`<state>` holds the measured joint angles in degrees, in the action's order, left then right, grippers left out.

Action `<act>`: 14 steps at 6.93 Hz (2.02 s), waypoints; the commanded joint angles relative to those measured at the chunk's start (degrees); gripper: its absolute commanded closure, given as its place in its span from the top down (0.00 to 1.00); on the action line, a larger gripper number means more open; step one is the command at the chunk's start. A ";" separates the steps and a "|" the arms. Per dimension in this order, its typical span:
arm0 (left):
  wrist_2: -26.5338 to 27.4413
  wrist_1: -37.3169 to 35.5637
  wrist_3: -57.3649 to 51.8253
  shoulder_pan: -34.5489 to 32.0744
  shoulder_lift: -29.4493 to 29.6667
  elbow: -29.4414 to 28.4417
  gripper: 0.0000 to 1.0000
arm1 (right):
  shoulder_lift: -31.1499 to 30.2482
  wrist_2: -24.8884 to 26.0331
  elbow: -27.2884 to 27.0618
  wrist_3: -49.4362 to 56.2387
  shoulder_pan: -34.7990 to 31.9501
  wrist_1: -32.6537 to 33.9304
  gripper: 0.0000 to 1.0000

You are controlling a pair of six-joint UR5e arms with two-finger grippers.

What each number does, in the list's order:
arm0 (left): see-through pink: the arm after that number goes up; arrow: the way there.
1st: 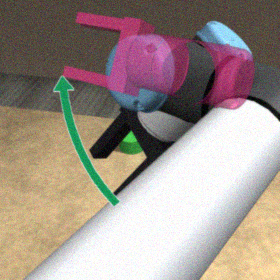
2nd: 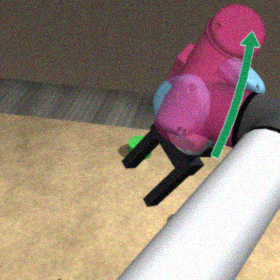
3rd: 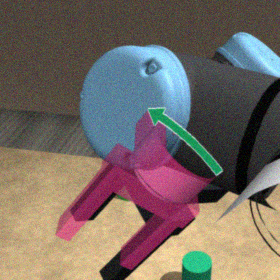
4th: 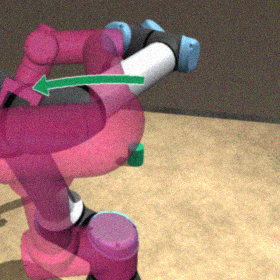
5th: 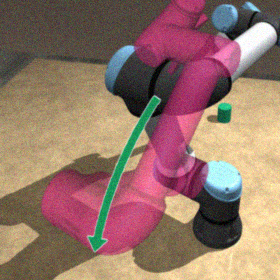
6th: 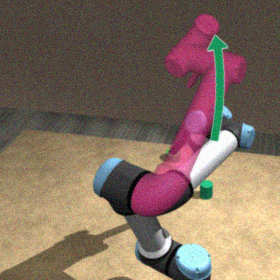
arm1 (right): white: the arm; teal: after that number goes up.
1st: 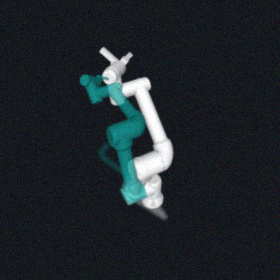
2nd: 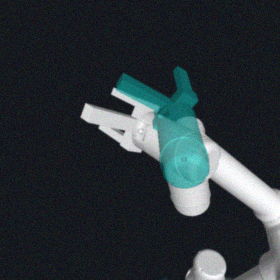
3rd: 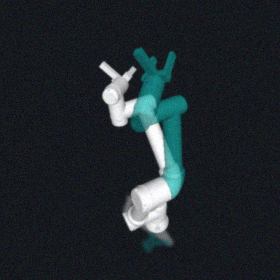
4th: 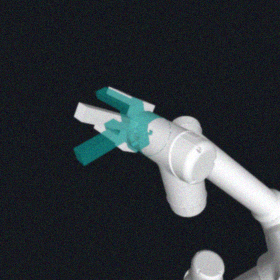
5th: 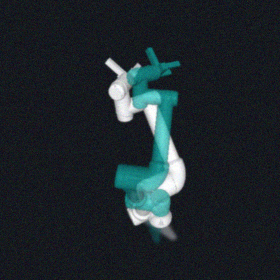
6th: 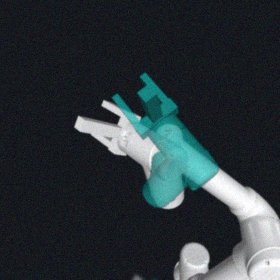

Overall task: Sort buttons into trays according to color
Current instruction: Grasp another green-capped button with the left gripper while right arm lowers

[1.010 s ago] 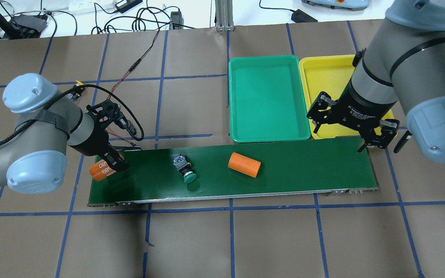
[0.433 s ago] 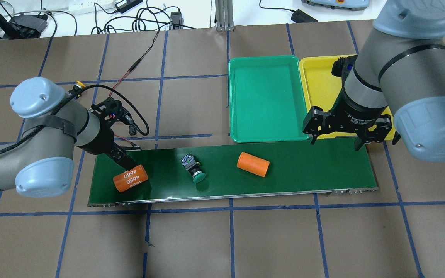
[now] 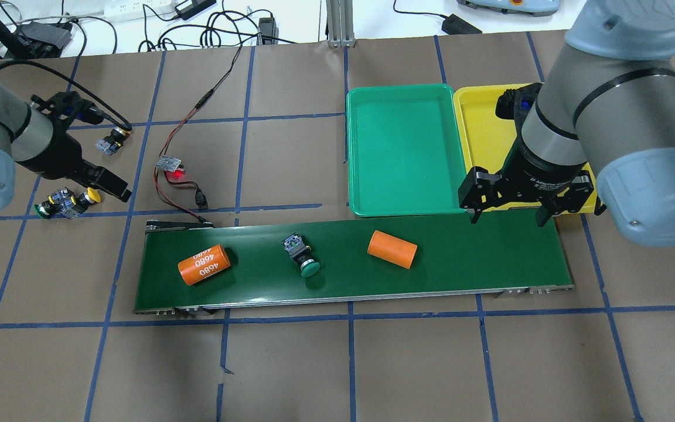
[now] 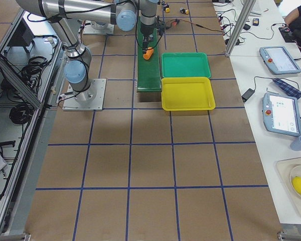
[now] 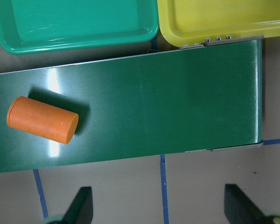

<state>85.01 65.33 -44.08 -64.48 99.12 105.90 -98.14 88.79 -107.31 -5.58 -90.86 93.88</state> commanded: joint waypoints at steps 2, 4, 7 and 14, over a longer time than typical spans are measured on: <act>4.03 -0.72 -1.77 8.64 13.00 -8.85 1.00 | 0.84 -0.02 0.09 0.66 -0.10 0.43 1.00; 4.20 -3.00 -7.74 9.99 17.32 -12.45 1.00 | 0.94 -0.72 0.09 0.49 -1.85 1.40 1.00; 4.20 -4.06 -30.32 14.65 22.59 -13.71 1.00 | 1.02 -0.81 0.00 0.49 -2.04 2.54 1.00; 3.94 -4.96 -32.92 13.77 20.78 -12.47 0.00 | 7.96 -2.65 -0.09 -0.39 -9.15 10.78 1.00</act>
<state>88.92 59.71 -77.68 -50.36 121.38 93.20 -91.60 86.59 -107.39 -5.95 -98.45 102.43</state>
